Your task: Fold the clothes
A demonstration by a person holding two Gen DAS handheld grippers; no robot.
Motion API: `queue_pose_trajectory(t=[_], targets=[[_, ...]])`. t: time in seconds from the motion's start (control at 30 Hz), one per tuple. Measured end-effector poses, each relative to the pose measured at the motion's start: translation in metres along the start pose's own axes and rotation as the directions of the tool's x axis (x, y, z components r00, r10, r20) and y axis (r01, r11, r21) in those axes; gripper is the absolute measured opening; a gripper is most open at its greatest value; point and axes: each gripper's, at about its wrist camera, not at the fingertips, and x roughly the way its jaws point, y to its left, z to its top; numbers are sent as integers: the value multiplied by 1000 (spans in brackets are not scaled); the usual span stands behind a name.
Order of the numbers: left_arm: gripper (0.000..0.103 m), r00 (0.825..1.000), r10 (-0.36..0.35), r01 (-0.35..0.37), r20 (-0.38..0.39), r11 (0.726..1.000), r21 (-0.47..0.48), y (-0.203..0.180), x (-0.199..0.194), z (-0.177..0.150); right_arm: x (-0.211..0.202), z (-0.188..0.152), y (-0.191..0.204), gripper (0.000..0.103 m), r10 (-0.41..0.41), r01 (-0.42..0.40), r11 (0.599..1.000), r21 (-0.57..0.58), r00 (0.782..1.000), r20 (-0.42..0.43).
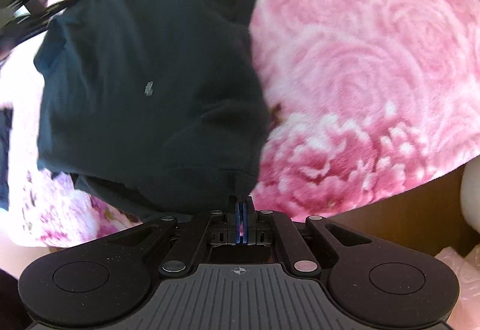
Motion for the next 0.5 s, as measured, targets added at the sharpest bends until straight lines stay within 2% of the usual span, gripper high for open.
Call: queue_pose_trajectory(t=[0.1, 0.2, 0.23, 0.27, 0.33, 0.37, 0.4, 0.43, 0.5], targets=[[49, 999, -29, 29, 25, 999, 17, -2, 65, 43, -9, -1, -18, 1, 28, -28, 999, 36, 999, 16], [49, 998, -44, 44, 35, 999, -10, 1, 113, 81, -13, -1, -32, 1, -14, 13, 999, 36, 1000, 25], [54, 999, -44, 44, 31, 999, -28, 3, 125, 91, -14, 0, -39, 1, -20, 18, 999, 46, 999, 26], [58, 999, -32, 32, 8, 999, -33, 3, 137, 99, -15, 1, -46, 1, -16, 14, 998, 67, 999, 28], [58, 998, 12, -11, -65, 1000, 10, 2, 161, 107, -18, 10, -59, 1, 0, -4, 996, 90, 999, 45], [35, 996, 33, -31, -79, 999, 25, 6, 164, 106, -20, 17, -62, 1, 9, -14, 996, 89, 998, 63], [19, 994, 54, -51, -90, 998, 39, 11, 166, 105, -21, 25, -64, 1, 22, -30, 996, 87, 996, 85], [9, 992, 76, -70, -101, 996, 53, 16, 169, 103, -23, 33, -65, 2, 38, -47, 995, 86, 994, 106], [8, 987, 138, -138, -84, 990, 5, 45, 153, 95, -24, 49, -63, 2, 66, -78, 994, 80, 987, 150]])
